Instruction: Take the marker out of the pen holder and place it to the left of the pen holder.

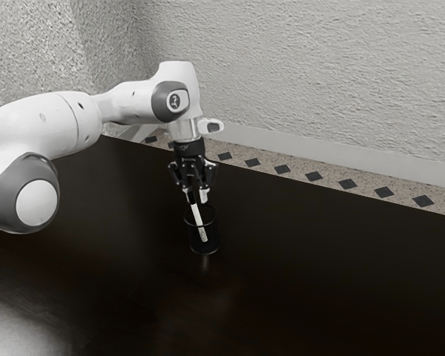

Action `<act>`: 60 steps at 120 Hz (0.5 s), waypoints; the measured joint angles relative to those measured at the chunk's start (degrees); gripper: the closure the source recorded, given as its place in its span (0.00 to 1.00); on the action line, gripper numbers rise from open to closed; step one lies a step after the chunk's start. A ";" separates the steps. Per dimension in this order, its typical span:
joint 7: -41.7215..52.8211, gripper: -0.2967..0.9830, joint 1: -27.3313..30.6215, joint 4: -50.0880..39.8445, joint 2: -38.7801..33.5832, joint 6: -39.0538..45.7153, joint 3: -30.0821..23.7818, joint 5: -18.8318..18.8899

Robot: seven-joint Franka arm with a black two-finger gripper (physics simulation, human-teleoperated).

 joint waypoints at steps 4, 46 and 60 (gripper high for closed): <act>-0.20 0.62 0.08 0.00 -0.06 -0.44 -0.12 -0.01; -1.99 0.77 -0.10 0.00 -0.14 -3.31 -0.77 0.09; -2.39 0.80 -0.09 0.01 -0.28 -3.58 -1.34 0.35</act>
